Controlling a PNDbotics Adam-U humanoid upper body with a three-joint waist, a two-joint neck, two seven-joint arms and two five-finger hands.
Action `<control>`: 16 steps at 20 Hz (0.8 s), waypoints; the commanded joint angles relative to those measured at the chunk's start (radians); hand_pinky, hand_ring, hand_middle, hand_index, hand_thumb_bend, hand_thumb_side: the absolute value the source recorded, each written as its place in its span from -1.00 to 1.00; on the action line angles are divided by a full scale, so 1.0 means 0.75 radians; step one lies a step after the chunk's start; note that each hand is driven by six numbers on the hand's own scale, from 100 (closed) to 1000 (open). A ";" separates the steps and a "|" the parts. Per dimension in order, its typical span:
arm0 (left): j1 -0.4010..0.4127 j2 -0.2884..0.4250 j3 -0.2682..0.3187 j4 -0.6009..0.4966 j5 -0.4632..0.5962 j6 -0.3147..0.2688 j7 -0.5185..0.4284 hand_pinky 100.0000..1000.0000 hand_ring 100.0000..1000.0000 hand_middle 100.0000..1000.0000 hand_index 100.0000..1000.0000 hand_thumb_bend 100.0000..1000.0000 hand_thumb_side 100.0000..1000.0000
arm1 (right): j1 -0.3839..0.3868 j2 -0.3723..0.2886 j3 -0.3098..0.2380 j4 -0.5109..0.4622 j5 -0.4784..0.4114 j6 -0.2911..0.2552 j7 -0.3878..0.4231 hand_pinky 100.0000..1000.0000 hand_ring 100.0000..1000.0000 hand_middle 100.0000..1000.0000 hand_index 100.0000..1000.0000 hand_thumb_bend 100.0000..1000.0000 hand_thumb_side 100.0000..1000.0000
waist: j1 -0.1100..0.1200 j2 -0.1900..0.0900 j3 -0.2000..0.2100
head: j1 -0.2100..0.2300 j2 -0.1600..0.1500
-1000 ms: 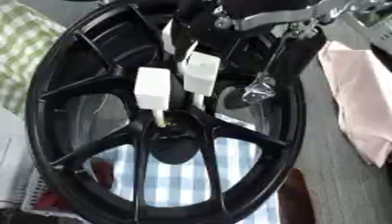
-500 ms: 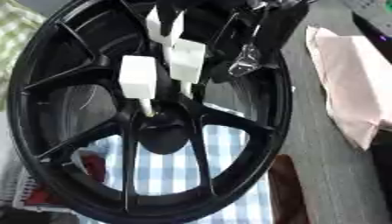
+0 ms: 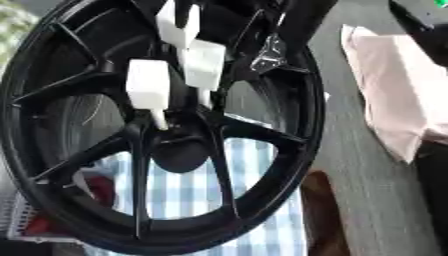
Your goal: Pull the pin out of the wheel hub.
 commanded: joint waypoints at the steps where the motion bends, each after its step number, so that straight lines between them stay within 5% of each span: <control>1: -0.008 0.031 0.013 -0.022 0.005 -0.005 0.001 0.24 0.24 0.15 0.40 -0.08 0.22 | -0.025 -0.015 -0.014 0.007 -0.004 -0.010 -0.002 0.70 0.09 0.30 0.47 -0.18 -0.51 | 0.006 -0.025 0.000 | -0.001 -0.007; 16: -0.007 0.028 0.018 -0.023 0.004 -0.006 0.007 0.24 0.24 0.15 0.40 -0.08 0.22 | -0.035 0.003 0.010 0.047 -0.011 -0.019 0.014 0.68 0.07 0.26 0.46 -0.18 -0.49 | 0.010 -0.027 0.002 | -0.008 -0.003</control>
